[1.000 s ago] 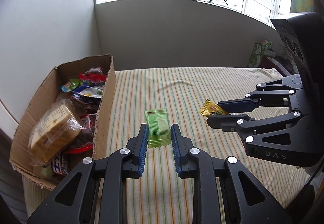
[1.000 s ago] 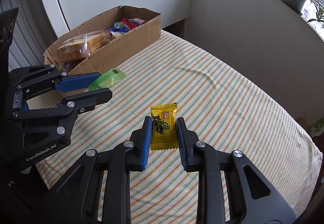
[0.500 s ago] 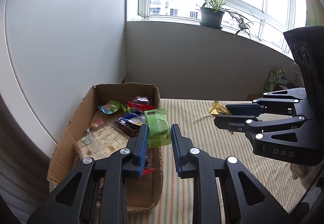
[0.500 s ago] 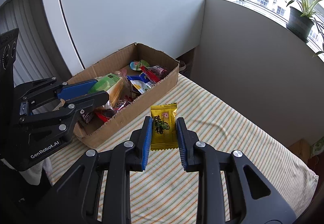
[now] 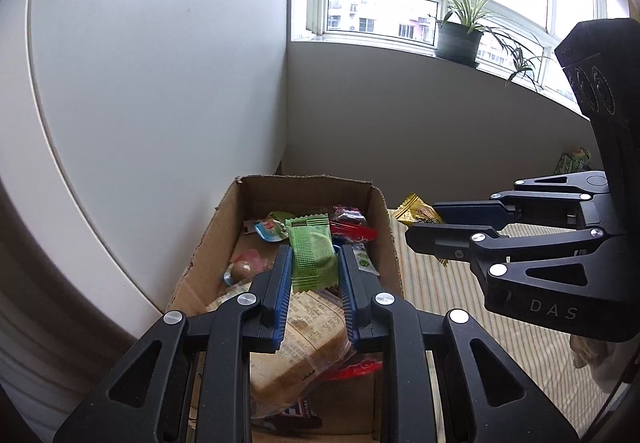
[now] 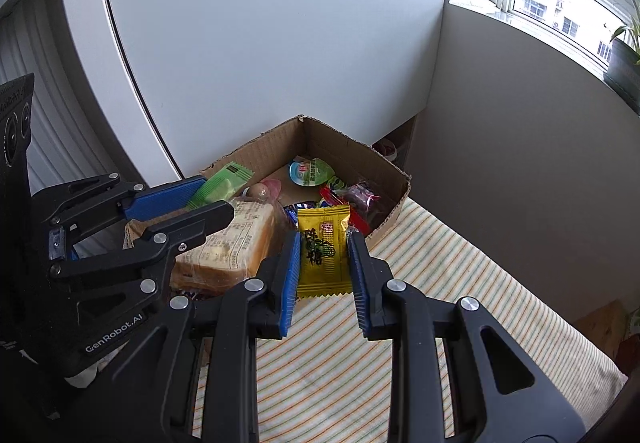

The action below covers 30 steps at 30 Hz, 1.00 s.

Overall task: Organize snacks
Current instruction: 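Carry both candies over the box and open both tools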

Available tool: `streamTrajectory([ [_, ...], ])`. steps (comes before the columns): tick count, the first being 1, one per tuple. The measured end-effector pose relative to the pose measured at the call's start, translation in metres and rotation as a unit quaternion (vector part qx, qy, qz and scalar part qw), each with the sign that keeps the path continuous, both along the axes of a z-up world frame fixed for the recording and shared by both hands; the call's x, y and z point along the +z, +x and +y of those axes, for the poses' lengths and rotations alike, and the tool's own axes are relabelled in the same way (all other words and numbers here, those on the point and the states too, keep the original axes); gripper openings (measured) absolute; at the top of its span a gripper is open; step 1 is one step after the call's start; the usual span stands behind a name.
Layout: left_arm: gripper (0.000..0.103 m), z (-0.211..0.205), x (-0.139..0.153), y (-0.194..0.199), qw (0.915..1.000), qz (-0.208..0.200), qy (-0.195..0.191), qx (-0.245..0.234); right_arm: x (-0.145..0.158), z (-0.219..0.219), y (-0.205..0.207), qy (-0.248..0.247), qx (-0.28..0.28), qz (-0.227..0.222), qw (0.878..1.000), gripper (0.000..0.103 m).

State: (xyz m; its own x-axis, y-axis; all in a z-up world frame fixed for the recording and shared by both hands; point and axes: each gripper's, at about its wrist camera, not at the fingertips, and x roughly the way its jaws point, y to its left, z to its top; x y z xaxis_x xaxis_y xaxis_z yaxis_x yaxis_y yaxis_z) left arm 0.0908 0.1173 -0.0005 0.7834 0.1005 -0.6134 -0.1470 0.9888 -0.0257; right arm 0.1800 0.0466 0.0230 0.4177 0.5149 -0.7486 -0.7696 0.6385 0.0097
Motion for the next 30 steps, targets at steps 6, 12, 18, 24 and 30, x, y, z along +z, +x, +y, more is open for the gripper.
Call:
streamTrajectory([
  [6, 0.021, 0.011, -0.002, 0.005, 1.0000, 0.005, -0.002, 0.007, -0.011, 0.019, 0.013, -0.004, -0.001, 0.002, 1.000, 0.025],
  [12, 0.021, 0.015, -0.004, 0.009, 0.9999, 0.009, -0.002, 0.010, -0.018, 0.029, 0.021, -0.009, -0.001, 0.002, 1.000, 0.025],
  [18, 0.023, 0.014, -0.006, 0.013, 0.9998, 0.015, 0.000, 0.011, -0.020, 0.030, 0.022, -0.011, -0.005, -0.003, 1.000, 0.025],
  [24, 0.028, 0.019, -0.005, 0.013, 0.9997, 0.013, -0.007, 0.020, -0.016, 0.025, 0.020, -0.005, -0.011, -0.015, 1.000, 0.053],
  [30, 0.035, 0.021, -0.006, 0.011, 0.9997, 0.013, -0.005, 0.022, -0.015, 0.023, 0.021, -0.007, -0.016, -0.017, 1.000, 0.054],
])
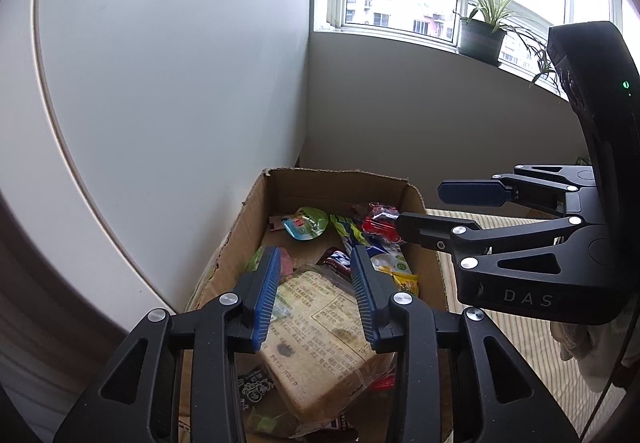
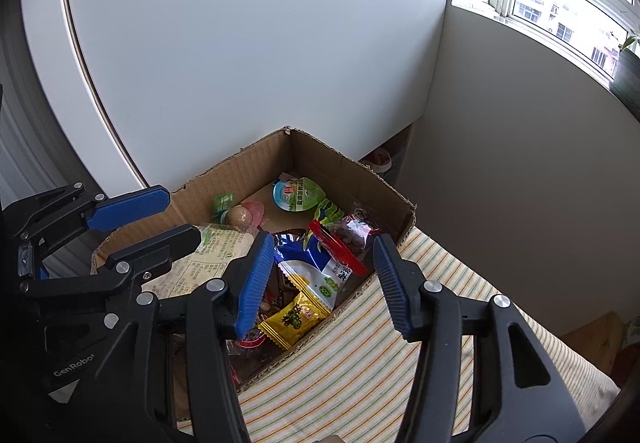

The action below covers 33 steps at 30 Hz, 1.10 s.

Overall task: Organize snacks
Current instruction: 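Carry both candies over the box and open both tools, then withdraw both open tools from the box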

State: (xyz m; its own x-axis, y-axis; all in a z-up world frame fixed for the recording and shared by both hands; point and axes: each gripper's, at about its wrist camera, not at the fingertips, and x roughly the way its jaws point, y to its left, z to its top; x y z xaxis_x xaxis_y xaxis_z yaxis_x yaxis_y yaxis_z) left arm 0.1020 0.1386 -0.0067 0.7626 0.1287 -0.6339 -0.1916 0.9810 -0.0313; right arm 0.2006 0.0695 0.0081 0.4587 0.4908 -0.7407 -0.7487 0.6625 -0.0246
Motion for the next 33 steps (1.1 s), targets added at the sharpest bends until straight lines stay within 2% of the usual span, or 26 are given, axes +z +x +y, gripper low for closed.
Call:
streamTrajectory([
  [3, 0.035, 0.000, 0.001, -0.002, 1.0000, -0.002, 0.000, 0.000, 0.000, -0.002, 0.002, -0.001, -0.004, 0.001, 1.000, 0.055],
  [6, 0.035, 0.000, 0.003, -0.005, 1.0000, -0.005, 0.004, 0.002, 0.002, -0.005, 0.000, 0.004, -0.008, 0.002, 1.000, 0.062],
  [9, 0.035, -0.003, 0.004, -0.009, 0.9999, -0.008, 0.005, 0.004, 0.005, -0.009, -0.006, 0.004, -0.008, 0.000, 1.000, 0.062],
  [11, 0.039, -0.005, 0.005, -0.013, 0.9999, -0.011, 0.007, 0.004, 0.007, -0.012, -0.011, 0.004, -0.008, -0.001, 1.000, 0.062],
  [13, 0.053, -0.009, 0.007, -0.018, 0.9998, -0.016, 0.008, 0.005, 0.009, -0.016, -0.018, 0.005, -0.007, -0.001, 1.000, 0.062],
  [17, 0.053, -0.016, 0.011, -0.029, 0.9996, -0.024, 0.013, 0.005, 0.011, -0.025, -0.034, 0.003, -0.009, -0.010, 1.000, 0.063],
  [21, 0.059, -0.022, 0.013, -0.041, 0.9995, -0.029, 0.010, 0.004, 0.015, -0.037, -0.049, 0.005, -0.015, -0.018, 1.000, 0.070],
  [30, 0.060, -0.029, 0.012, -0.075, 0.9986, -0.043, 0.022, 0.020, 0.021, -0.077, -0.079, 0.016, -0.058, -0.030, 0.998, 0.073],
  [33, 0.060, -0.029, 0.011, -0.087, 0.9984, -0.048, 0.018, 0.025, 0.020, -0.089, -0.092, 0.024, -0.074, -0.034, 0.996, 0.082],
])
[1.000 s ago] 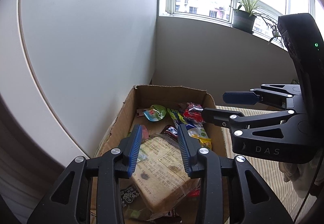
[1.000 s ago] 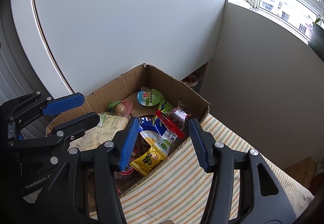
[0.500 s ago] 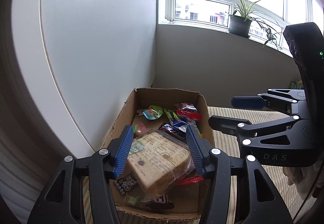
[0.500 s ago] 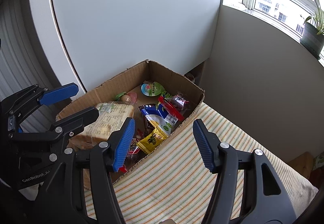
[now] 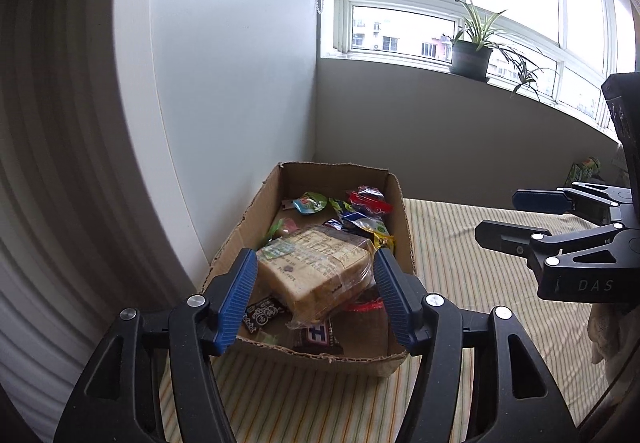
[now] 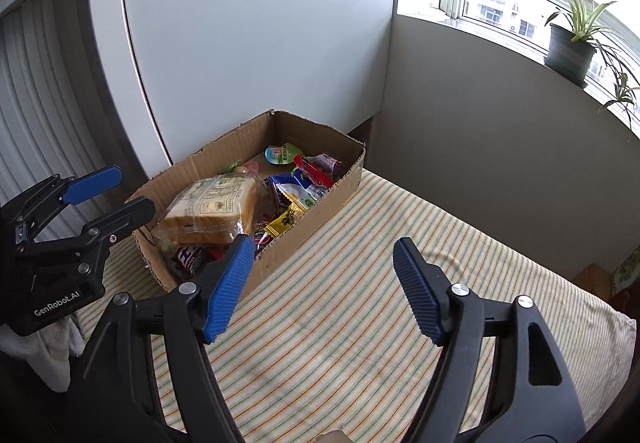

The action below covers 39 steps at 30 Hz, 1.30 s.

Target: Organize snacks

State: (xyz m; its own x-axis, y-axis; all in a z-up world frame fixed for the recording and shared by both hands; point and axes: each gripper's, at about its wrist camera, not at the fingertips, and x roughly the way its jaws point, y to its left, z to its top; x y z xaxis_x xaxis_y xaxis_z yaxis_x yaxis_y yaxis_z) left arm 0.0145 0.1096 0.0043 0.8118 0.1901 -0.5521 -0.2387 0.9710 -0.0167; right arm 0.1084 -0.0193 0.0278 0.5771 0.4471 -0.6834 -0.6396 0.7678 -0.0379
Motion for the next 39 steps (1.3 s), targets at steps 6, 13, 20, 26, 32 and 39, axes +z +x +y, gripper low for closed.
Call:
streamTrajectory([
  [6, 0.065, -0.010, -0.006, -0.018, 1.0000, -0.004, 0.003, -0.006, 0.000, -0.013, -0.030, 0.017, -0.012, -0.016, 1.000, 0.082],
  [13, 0.077, -0.018, -0.013, -0.027, 1.0000, -0.004, 0.002, -0.005, 0.003, -0.023, -0.047, 0.038, -0.020, -0.031, 0.999, 0.091],
  [20, 0.080, -0.019, -0.018, -0.031, 1.0000, -0.003, -0.001, 0.003, -0.006, -0.025, -0.049, 0.029, -0.022, -0.037, 0.999, 0.095],
  [26, 0.080, -0.020, -0.017, -0.031, 1.0000, -0.004, 0.001, 0.008, -0.013, -0.025, -0.049, 0.019, -0.023, -0.038, 0.999, 0.095],
  [32, 0.080, -0.021, -0.018, -0.030, 0.9999, -0.002, 0.006, 0.011, -0.016, -0.025, -0.049, 0.017, -0.024, -0.034, 0.999, 0.095],
  [39, 0.080, -0.022, -0.019, -0.029, 0.9999, 0.000, 0.004, 0.014, -0.016, -0.026, -0.050, 0.019, -0.024, -0.035, 0.999, 0.095],
])
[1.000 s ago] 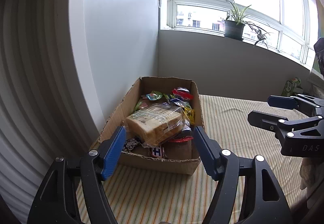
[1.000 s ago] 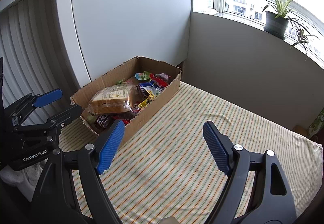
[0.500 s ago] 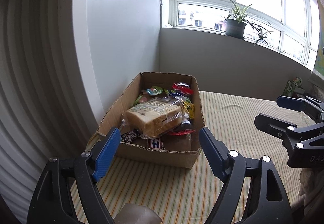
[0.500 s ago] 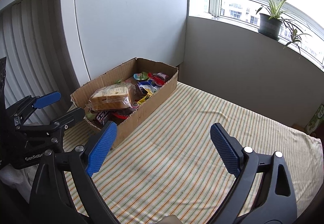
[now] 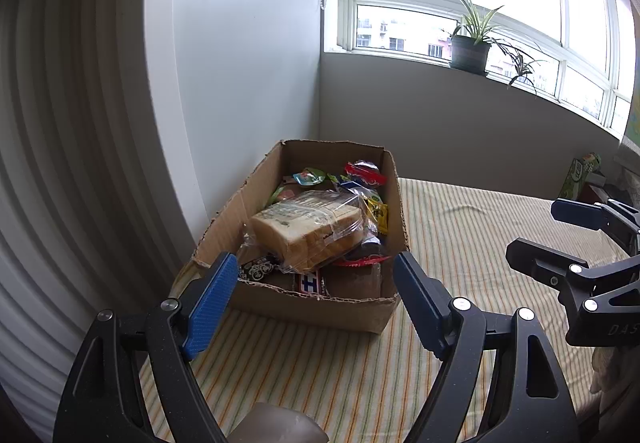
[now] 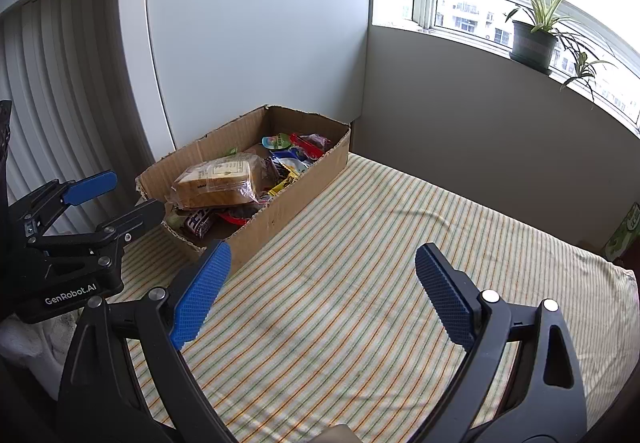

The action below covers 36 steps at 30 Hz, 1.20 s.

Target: Organize snacks

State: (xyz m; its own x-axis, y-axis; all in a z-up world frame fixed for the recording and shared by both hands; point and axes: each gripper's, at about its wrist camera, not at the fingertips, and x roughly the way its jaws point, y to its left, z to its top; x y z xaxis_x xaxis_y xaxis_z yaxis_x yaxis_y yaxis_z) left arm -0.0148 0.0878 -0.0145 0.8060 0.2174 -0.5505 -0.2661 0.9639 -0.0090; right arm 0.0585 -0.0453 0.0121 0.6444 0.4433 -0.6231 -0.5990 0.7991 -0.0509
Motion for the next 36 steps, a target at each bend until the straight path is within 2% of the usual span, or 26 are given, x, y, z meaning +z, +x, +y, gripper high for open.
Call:
streamTrajectory([
  [36, 0.080, -0.0046, -0.0011, -0.0009, 1.0000, 0.000, 0.000, -0.004, 0.0010, -0.0030, -0.0032, -0.001, -0.008, -0.001, 1.000, 0.095],
])
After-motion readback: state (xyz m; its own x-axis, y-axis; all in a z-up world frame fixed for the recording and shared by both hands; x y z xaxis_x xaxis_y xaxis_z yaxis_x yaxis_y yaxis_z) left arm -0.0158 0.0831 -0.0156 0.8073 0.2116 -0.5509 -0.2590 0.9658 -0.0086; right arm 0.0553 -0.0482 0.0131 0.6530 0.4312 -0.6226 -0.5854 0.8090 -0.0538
